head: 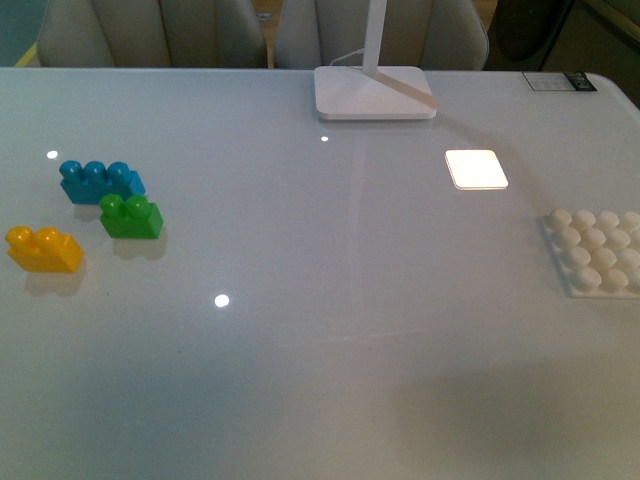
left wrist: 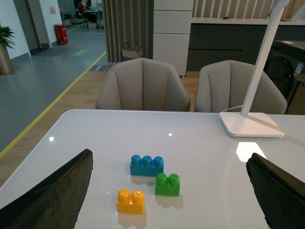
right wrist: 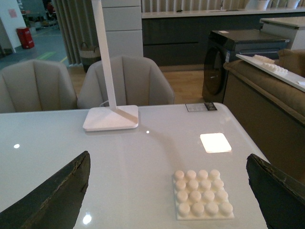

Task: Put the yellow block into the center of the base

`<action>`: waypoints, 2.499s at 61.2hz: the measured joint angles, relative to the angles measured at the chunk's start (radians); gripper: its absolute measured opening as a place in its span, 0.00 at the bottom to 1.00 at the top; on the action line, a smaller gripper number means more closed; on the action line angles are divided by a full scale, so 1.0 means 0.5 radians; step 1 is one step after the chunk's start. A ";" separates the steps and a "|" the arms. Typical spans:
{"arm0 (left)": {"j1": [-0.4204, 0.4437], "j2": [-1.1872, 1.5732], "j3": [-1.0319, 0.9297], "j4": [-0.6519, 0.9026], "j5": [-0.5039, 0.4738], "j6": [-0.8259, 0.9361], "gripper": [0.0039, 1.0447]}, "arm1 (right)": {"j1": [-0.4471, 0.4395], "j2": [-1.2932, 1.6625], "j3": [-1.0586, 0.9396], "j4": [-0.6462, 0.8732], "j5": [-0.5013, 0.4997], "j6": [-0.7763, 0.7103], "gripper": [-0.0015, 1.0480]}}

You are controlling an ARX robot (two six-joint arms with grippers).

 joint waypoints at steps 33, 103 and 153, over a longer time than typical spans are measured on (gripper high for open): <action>0.000 0.000 0.000 0.000 0.000 0.000 0.93 | 0.000 0.000 0.000 0.000 0.000 0.000 0.92; 0.000 -0.002 0.000 0.000 0.001 0.000 0.93 | -0.906 4.374 1.658 1.368 -0.541 -0.630 0.92; 0.000 -0.002 0.000 0.000 0.001 0.000 0.93 | -0.787 4.956 2.181 1.450 -0.718 -0.463 0.92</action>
